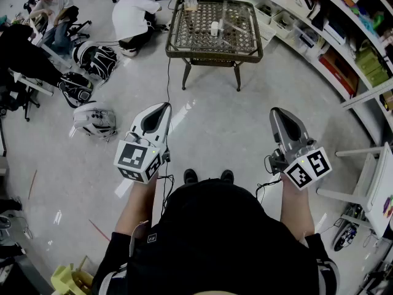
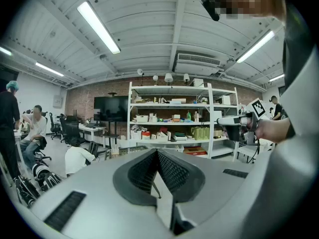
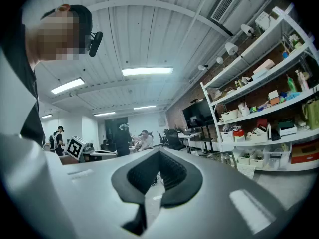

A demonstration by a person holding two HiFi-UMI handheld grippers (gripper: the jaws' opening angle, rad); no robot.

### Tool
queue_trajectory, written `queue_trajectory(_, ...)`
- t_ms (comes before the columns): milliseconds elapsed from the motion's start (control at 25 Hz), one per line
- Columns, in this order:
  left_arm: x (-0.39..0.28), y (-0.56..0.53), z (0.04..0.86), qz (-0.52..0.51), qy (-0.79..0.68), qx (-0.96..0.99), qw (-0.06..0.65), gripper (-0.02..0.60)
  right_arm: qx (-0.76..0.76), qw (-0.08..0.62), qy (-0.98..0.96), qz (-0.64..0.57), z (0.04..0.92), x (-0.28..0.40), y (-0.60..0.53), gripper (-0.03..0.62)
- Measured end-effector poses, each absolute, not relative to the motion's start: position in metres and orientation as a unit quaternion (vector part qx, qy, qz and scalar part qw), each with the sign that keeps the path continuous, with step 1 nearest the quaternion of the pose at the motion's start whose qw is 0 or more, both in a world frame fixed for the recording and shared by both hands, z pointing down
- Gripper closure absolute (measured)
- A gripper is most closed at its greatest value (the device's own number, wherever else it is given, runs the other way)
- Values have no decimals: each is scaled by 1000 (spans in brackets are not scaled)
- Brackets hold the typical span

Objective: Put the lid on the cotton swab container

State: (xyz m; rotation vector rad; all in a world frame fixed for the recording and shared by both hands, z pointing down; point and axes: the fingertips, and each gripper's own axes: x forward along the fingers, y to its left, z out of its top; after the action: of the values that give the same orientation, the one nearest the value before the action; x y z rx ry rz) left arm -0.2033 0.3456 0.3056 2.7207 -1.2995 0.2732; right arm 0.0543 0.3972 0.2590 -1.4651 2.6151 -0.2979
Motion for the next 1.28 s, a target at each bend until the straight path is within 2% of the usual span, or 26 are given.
queue_trajectory(720, -177, 353, 298, 92, -429, 897, 56, 575, -477, 82, 869, -103, 261, 78, 410, 588)
queue_trajectory(1280, -99, 367, 301, 86, -436, 893, 69, 575, -461, 94, 872, -136, 281, 167, 432, 586)
